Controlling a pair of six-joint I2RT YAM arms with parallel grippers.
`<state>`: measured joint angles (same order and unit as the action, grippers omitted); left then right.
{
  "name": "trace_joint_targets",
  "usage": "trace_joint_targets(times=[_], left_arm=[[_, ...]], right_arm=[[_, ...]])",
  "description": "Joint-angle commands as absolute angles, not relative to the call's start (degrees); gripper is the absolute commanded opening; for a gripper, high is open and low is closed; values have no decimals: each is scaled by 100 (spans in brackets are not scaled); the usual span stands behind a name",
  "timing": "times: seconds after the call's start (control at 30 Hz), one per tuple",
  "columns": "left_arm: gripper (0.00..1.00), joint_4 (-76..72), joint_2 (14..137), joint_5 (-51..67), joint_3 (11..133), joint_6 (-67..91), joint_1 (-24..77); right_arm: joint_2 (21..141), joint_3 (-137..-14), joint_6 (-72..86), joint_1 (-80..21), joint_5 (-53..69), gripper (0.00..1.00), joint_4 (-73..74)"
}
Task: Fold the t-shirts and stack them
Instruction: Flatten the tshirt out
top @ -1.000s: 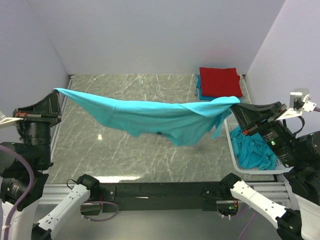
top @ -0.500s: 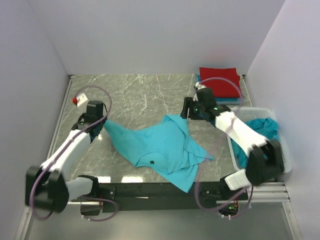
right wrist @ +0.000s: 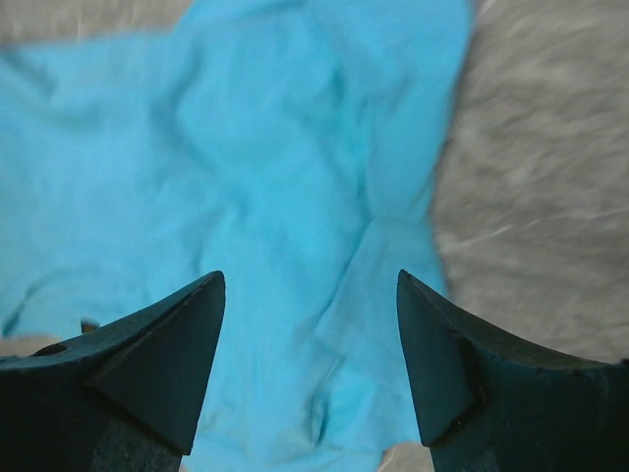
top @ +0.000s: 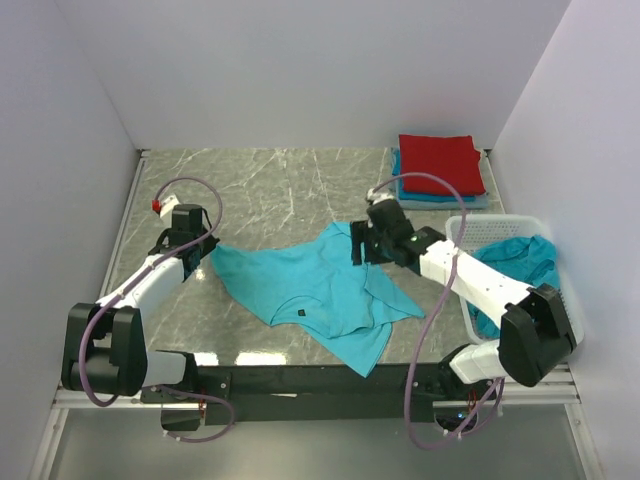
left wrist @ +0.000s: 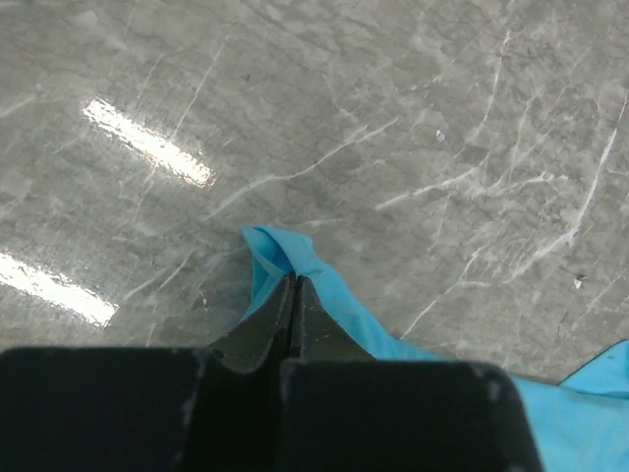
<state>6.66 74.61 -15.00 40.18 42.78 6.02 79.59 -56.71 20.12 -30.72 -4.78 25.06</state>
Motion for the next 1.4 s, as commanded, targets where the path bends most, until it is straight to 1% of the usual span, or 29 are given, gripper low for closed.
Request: trace_joint_targets(times=[0.0,0.17,0.33,0.47,0.6,0.67,0.7,0.73,0.8,0.87,0.93,0.97,1.07,1.1,1.2,1.23,1.3,1.37], left_arm=[[1,571,7392,-1450,4052,4315,563],[1,492,6988,-1485,3885,4316,536],[0,589,6698,-1459,3779,4333,527],[0,624,6627,-1441,3744,4324,527],[1,694,6723,-1538,3779,4298,527],[3,755,6820,-1704,3805,4333,519],[6,895,6925,-1766,3884,4350,501],[19,1018,6978,-1836,3937,4411,475],[29,1282,7048,-2109,4112,4561,448],[45,1607,7031,-2293,4227,4728,422],[73,1923,6935,-2347,4289,4921,413],[91,2012,6891,-2338,4315,4974,413],[98,2092,6558,-2005,4351,4940,413],[100,2057,6348,-1630,4316,4879,413],[99,1750,5926,-777,4026,4852,413],[99,1627,5828,-69,3904,4843,430],[100,1468,5617,384,3561,4860,509],[99,1581,5520,536,3315,4887,834]], right_arm=[[7744,-5327,2074,-3463,-686,77,2637],[7541,-4966,2347,-3498,-492,76,2408],[7927,-4931,2426,-3516,-729,73,2496],[8226,-4957,2434,-3533,-598,68,2356],[8455,-4957,2522,-3551,-633,67,2373],[8481,-4922,2540,-3551,-633,67,2356],[8499,-4913,2549,-3559,-642,67,2373],[8490,-4904,2592,-3560,-650,67,2373],[8464,-4878,2628,-3560,-685,67,2364],[8429,-4887,2637,-3560,-703,67,2347],[8420,-4904,2654,-3551,-747,67,2390],[8411,-4930,2663,-3551,-782,67,2408],[8385,-4905,2672,-3551,-870,67,2470],[8350,-4887,2672,-3551,-870,67,2444],[8323,-4799,2707,-3551,-870,66,2364],[8332,-4790,2716,-3551,-870,65,2356],[8385,-4773,2707,-3542,-870,62,2329],[8428,-4764,2716,-3533,-957,56,2303]])
